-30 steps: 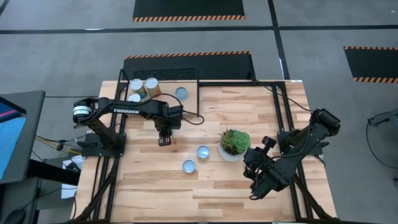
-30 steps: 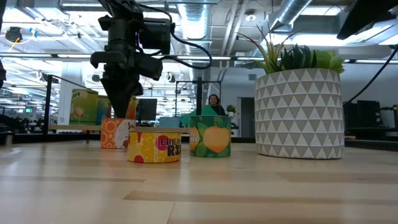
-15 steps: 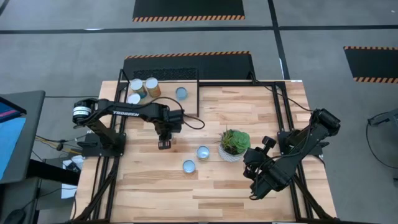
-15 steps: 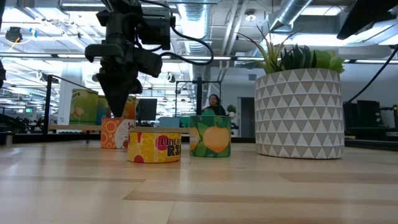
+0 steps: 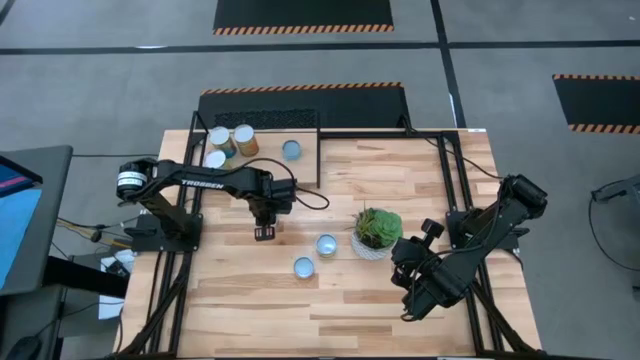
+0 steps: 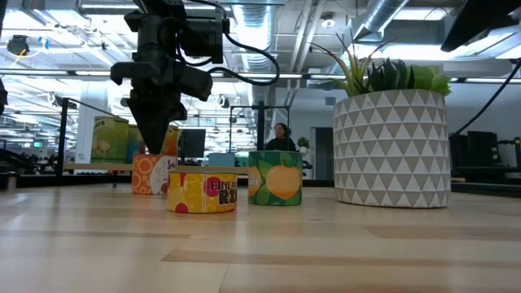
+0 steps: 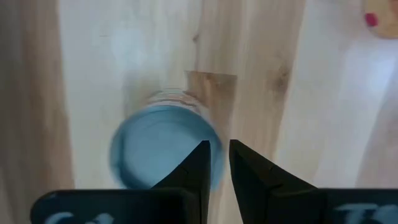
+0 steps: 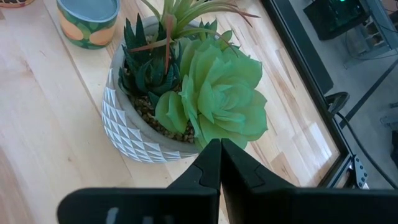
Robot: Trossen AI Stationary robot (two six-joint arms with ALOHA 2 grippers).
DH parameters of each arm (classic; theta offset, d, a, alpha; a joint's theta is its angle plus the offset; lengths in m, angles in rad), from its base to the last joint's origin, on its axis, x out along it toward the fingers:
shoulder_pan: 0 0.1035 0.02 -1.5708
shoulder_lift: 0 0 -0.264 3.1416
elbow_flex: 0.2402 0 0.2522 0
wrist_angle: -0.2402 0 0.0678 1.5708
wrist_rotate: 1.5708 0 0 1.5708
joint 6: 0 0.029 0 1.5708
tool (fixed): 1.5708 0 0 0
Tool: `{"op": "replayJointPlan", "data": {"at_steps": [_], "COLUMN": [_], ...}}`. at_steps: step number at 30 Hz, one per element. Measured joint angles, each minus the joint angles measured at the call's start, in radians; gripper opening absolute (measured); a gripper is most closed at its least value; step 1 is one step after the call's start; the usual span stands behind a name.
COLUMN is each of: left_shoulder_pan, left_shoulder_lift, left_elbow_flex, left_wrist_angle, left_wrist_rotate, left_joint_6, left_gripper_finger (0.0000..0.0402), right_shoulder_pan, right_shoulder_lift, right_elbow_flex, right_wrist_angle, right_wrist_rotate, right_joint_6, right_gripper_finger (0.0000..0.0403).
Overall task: Pick and place cans onto a shelf
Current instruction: Put the canned meatballs on the shelf
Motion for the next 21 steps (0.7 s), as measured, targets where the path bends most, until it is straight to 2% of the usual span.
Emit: {"op": "replayJointPlan", "data": {"at_steps": [6,21], "left_shoulder_pan": [-0.002,-0.037], "left_shoulder_lift": [0.0,0.001], "left_elbow_flex": [0.0,-0.006], "left_wrist_angle": [-0.005,0.004], "left_wrist_rotate": [0.009,-0.06], "left_joint_6": [-0.026,-0.038], "left_gripper_finger": [0.0046,0.0045], "right_shoulder_pan": [0.0,0.0], "right_shoulder_lift": [0.0,0.0], "right_elbow_flex": [0.0,0.0], "right_wrist_angle": [0.0,0.0], "right_wrist_rotate": [0.0,-0.001], "right_joint_6": [0.0,0.0], "right_gripper_finger": [0.0028,0.0028]}}
